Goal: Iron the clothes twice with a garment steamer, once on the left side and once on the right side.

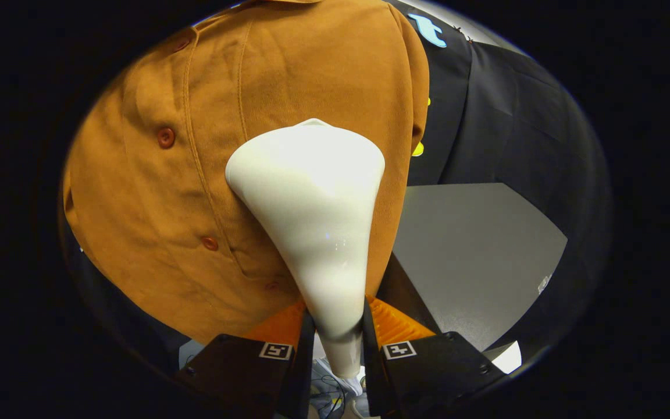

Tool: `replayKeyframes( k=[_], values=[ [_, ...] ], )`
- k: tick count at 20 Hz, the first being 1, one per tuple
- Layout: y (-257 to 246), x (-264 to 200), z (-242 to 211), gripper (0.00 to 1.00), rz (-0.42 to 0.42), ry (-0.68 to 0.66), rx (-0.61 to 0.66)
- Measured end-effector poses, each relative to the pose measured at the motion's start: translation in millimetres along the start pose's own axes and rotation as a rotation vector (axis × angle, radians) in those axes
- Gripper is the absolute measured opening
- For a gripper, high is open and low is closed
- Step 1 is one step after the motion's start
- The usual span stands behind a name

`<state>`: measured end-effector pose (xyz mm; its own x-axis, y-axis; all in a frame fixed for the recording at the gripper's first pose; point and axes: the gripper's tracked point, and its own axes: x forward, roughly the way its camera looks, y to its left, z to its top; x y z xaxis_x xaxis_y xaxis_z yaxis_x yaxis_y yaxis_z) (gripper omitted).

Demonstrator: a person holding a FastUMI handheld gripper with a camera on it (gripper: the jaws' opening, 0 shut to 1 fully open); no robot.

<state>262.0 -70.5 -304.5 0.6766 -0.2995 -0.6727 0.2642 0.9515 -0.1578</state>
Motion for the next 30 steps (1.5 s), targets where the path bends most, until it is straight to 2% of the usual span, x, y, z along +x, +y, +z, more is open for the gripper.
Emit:
replayKeyframes(
  k=[9, 20, 23, 26, 30],
  values=[
    [-9, 16, -52, 0.42, -0.013, 0.136, 0.01],
    [-21, 11, -88, 0.42, -0.034, 0.191, 0.017],
    [-27, -8, -70, 0.42, -0.052, 0.129, 0.048],
    [-31, -37, -28, 0.42, -0.065, 0.001, 0.084],
    [-3, -86, 41, 0.41, -0.004, -0.192, 0.08]
  ],
)
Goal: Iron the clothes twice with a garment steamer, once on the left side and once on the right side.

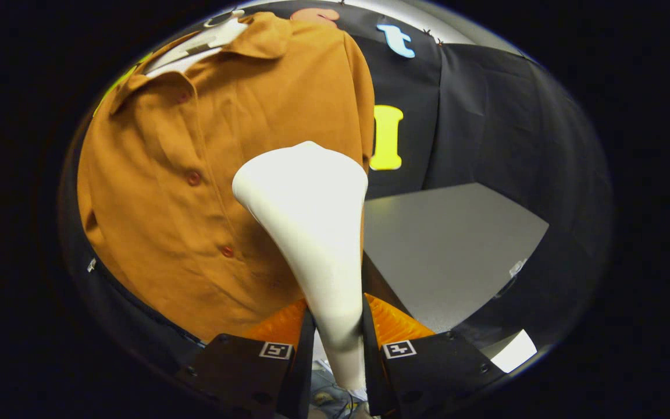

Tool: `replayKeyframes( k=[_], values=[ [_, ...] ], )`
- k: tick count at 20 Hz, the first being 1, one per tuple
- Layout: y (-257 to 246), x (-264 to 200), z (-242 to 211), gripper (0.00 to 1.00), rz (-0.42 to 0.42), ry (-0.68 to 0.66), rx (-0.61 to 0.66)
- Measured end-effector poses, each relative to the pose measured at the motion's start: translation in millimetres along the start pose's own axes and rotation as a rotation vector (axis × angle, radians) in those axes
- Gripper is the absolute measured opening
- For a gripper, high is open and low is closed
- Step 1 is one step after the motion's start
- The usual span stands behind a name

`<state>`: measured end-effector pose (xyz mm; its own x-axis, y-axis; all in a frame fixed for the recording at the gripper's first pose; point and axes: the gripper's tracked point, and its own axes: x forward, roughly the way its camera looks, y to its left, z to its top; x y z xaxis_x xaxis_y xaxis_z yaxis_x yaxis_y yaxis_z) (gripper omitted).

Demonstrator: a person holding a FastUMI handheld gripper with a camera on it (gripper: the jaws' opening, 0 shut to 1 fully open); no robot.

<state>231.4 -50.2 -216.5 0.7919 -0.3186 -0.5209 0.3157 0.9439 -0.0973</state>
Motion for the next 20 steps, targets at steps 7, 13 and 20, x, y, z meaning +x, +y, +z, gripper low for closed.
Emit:
replayKeyframes(
  k=[7, 13, 20],
  values=[
    [77, -48, 64, 0.42, 0.163, -0.214, -0.045],
    [127, -65, 60, 0.41, 0.258, -0.234, -0.076],
    [150, -38, 37, 0.42, 0.258, -0.136, -0.101]
  ],
)
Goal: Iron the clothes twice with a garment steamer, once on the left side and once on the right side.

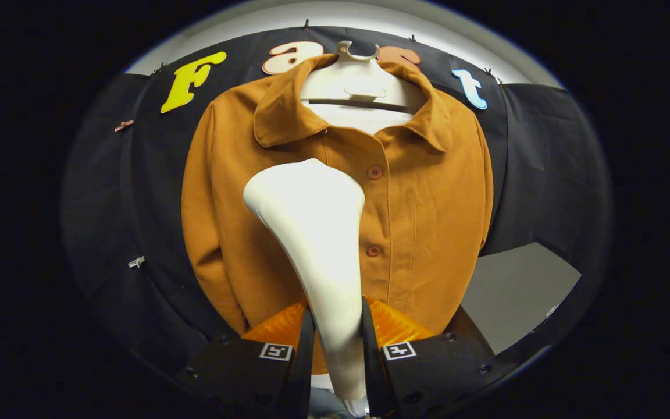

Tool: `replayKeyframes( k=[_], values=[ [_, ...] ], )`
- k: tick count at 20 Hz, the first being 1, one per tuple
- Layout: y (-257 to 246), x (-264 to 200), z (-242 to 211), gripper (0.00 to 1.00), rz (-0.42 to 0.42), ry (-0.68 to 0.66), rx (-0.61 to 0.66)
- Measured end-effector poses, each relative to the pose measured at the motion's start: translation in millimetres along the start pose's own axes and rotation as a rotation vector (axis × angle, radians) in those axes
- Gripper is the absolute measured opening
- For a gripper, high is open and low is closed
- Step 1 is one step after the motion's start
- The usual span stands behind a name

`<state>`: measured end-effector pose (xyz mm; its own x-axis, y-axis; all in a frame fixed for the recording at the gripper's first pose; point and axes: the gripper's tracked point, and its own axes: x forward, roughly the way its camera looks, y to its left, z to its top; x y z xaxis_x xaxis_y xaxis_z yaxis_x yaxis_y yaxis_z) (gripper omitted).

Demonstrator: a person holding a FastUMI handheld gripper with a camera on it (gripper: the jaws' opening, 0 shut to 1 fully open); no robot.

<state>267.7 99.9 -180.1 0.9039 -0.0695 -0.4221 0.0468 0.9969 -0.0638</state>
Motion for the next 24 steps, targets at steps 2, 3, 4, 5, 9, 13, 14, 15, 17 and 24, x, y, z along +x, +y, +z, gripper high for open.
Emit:
replayKeyframes(
  k=[2, 3, 4, 5, 9, 13, 14, 15, 17, 24],
  values=[
    [4, 11, -10, 0.42, 0.003, 0.035, -0.006],
    [6, 15, -15, 0.41, 0.006, 0.05, -0.006],
    [8, 20, -18, 0.42, 0.009, 0.061, -0.004],
    [10, 24, -22, 0.42, 0.011, 0.072, -0.004],
    [15, 36, -35, 0.42, 0.02, 0.111, -0.012],
    [14, 44, -42, 0.42, 0.027, 0.137, -0.017],
    [13, 45, -46, 0.41, 0.027, 0.148, -0.017],
    [11, 46, -53, 0.42, 0.027, 0.16, -0.017],
    [8, 48, -62, 0.42, 0.024, 0.18, -0.02],
    [7, 50, -96, 0.42, 0.024, 0.265, -0.025]
  ],
)
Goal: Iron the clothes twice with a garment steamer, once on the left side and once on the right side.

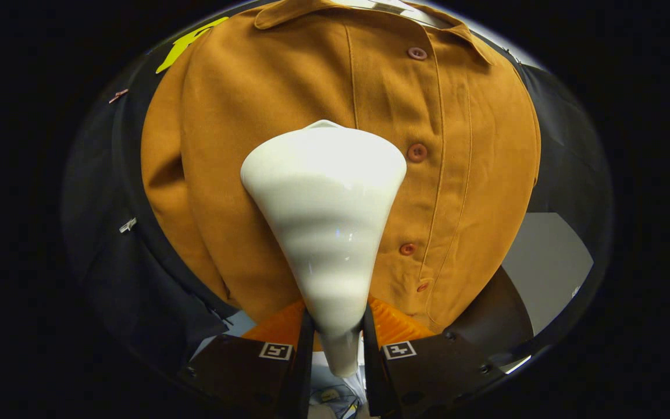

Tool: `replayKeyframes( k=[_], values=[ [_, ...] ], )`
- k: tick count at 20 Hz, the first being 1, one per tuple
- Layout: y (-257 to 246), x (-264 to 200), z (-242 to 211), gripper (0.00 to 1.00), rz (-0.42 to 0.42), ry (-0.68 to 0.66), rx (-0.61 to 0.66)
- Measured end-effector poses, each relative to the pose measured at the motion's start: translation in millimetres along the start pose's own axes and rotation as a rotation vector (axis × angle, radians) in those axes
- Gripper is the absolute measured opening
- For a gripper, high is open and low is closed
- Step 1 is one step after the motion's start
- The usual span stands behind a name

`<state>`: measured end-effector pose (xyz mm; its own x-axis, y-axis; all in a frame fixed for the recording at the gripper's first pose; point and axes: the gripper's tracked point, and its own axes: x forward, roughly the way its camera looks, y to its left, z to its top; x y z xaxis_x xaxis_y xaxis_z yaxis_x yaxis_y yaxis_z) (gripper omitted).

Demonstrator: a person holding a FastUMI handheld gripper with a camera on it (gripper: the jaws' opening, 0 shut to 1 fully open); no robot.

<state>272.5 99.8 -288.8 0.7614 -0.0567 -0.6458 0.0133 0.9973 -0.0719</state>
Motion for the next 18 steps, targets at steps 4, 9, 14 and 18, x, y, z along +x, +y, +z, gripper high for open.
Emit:
replayKeyframes(
  k=[4, 9, 14, 18],
  values=[
    [-2, 5, -17, 0.42, 0.003, 0.041, 0.009],
    [-3, 11, -44, 0.42, 0.01, 0.109, 0.002],
    [-2, 17, -72, 0.42, 0.026, 0.178, 0.004],
    [-1, 18, -88, 0.42, 0.04, 0.225, 0.0]
  ],
)
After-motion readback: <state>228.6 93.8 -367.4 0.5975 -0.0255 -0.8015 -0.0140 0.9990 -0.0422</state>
